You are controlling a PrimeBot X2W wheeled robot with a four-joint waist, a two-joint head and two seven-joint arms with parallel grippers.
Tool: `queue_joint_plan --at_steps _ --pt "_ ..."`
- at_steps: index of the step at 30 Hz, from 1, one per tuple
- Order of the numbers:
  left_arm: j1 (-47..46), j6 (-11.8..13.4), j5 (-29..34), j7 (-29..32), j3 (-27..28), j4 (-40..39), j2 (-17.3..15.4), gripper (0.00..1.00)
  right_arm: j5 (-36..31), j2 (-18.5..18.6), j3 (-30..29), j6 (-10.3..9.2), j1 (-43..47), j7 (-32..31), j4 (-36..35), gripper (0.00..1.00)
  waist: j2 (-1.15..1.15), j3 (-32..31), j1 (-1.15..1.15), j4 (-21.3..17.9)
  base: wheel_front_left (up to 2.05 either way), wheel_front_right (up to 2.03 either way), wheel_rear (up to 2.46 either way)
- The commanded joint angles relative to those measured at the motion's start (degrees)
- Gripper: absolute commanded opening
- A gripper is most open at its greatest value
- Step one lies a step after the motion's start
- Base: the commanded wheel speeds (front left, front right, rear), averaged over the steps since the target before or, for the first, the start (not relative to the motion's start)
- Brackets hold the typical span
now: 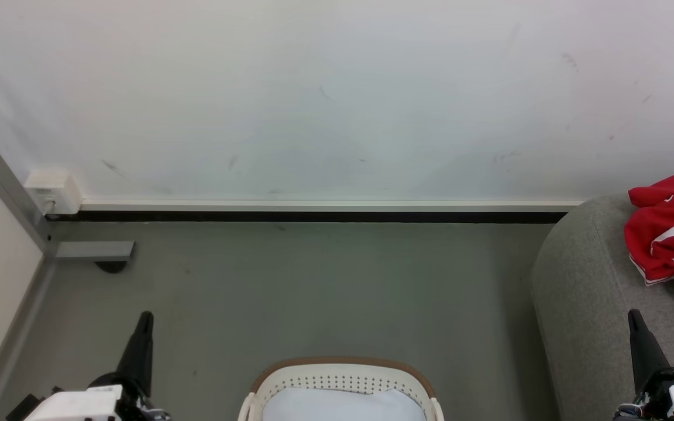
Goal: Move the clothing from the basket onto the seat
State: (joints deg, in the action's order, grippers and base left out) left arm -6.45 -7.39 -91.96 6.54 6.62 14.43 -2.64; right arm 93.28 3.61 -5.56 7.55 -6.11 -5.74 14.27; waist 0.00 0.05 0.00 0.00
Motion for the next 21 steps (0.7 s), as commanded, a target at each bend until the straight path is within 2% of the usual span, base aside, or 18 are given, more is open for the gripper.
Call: queue_joint_plan --at_steps 1,21 --pt "-0.37 -0.26 -0.68 0.32 0.13 -0.13 -0.44 0.00 -0.08 -0.01 -0.14 -0.11 -0.73 -0.19 0.05 0.00 0.00 0.00 0.00 0.00 0.00 0.00 0.00" --pt "-0.36 -0.26 -0.69 0.31 0.12 -0.14 -0.44 0.00 -0.28 -0.14 -0.29 -0.12 -0.75 -0.25 0.06 0.00 0.00 0.00 0.00 0.00 0.00 0.00 0.00"
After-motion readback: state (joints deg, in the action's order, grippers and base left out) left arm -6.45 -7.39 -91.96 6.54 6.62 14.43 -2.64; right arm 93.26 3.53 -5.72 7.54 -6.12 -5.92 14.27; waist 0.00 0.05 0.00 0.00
